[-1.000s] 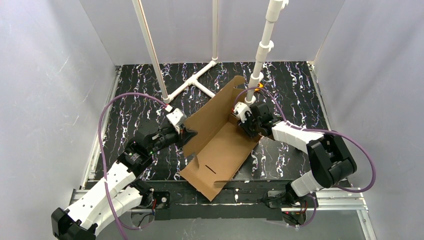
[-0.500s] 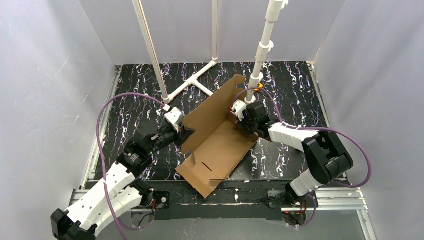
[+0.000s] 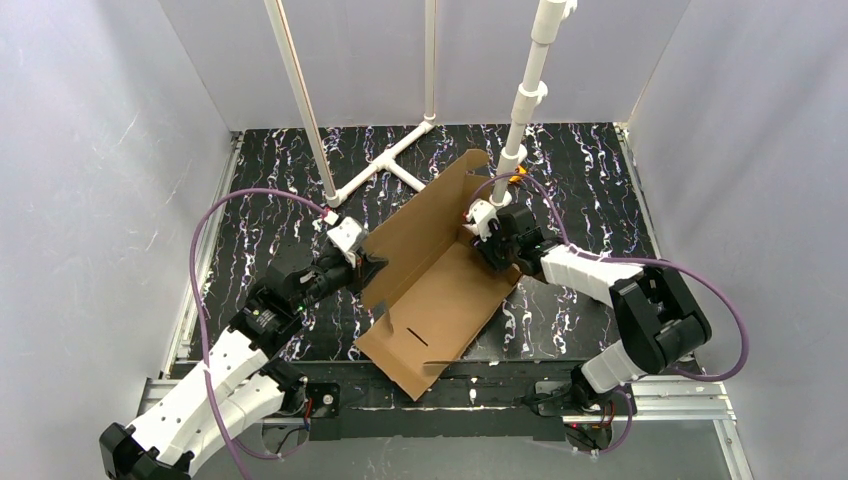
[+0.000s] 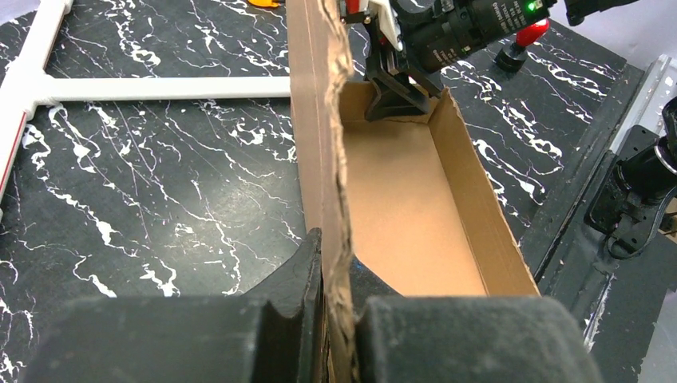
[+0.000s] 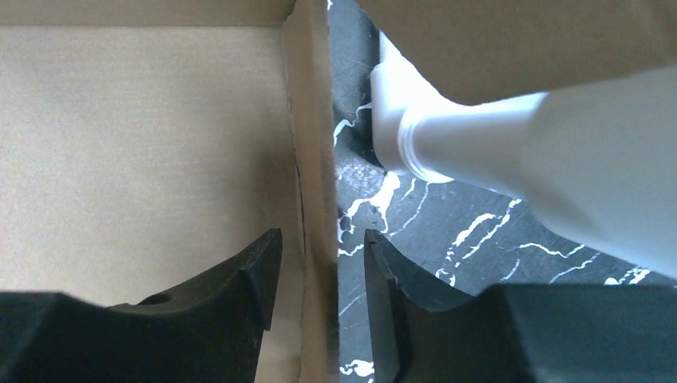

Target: Fold the paper box

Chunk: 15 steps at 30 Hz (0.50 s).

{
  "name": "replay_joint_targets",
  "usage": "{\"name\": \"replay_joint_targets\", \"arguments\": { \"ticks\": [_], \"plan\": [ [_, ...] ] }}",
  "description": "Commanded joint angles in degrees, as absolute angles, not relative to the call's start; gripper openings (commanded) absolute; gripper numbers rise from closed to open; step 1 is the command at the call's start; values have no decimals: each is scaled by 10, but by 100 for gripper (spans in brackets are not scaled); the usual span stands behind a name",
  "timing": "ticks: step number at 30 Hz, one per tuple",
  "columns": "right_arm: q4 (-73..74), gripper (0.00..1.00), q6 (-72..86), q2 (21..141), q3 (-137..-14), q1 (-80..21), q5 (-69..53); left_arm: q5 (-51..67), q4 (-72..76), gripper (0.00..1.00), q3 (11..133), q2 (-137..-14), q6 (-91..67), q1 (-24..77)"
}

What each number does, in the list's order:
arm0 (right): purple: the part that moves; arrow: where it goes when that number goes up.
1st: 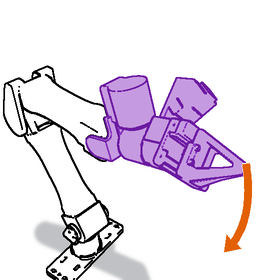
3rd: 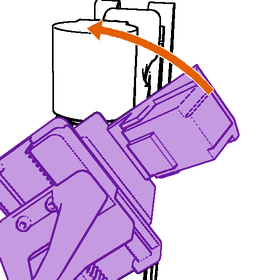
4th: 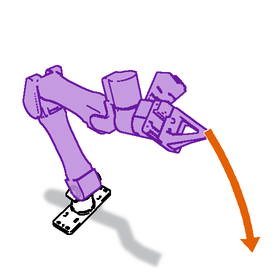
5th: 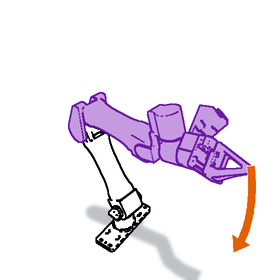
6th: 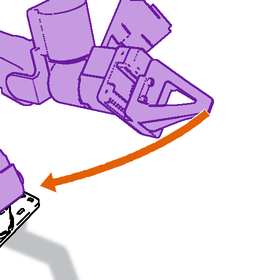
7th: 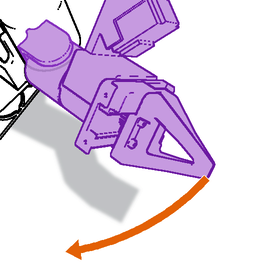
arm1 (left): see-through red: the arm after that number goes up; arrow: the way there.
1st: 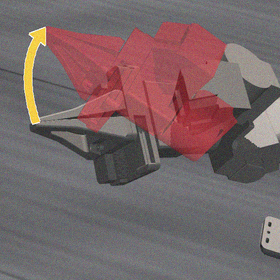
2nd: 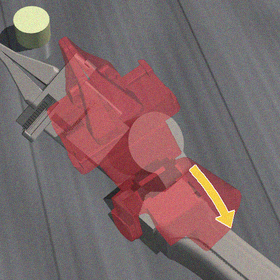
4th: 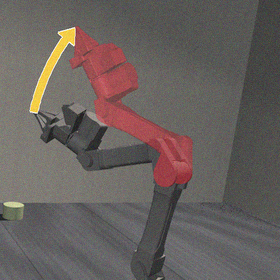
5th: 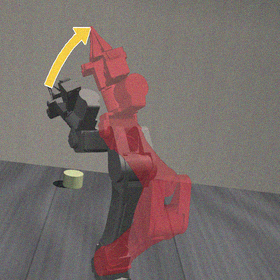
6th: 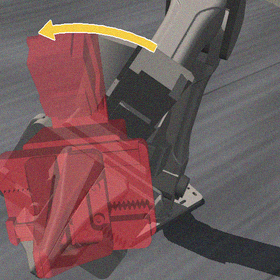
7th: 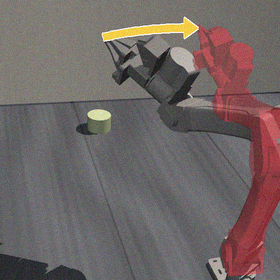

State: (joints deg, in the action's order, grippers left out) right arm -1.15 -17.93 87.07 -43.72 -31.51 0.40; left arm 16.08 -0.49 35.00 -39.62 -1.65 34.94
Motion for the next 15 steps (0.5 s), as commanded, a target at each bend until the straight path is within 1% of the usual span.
{"name": "replay_joint_targets", "arguments": {
  "ticks": [1, 3, 5, 8, 10, 11, 12, 13, 14, 15],
  "plan": [
    [-2, 53, -186, 829, -450, -295, -31, 167, 3, 0, 379, -378, -3, 349],
    [26, 56, -207, 820, -454, -292, -53, 165, -11, 0, 381, -379, -3, 349],
    [42, 57, -230, 815, -457, -287, -67, 163, -18, 0, 385, -379, -3, 349],
    [58, 55, -248, 816, -459, -283, -76, 160, -22, 0, 389, -381, 15, 348],
    [61, 51, -248, 824, -459, -283, -74, 158, -22, 0, 392, -381, 17, 348],
    [63, 47, -246, 828, -460, -283, -74, 158, -22, 0, 392, -381, 17, 349],
    [64, 40, -244, 833, -462, -283, -76, 158, -21, 0, 394, -382, 18, 348],
    [64, 29, -241, 837, -463, -283, -78, 158, -21, 0, 396, -383, 18, 348],
    [65, 15, -238, 839, -464, -283, -79, 156, -22, 0, 397, -384, 18, 348],
    [64, 5, -232, 840, -465, -283, -79, 155, -23, 0, 398, -384, 19, 348]
  ]
}}
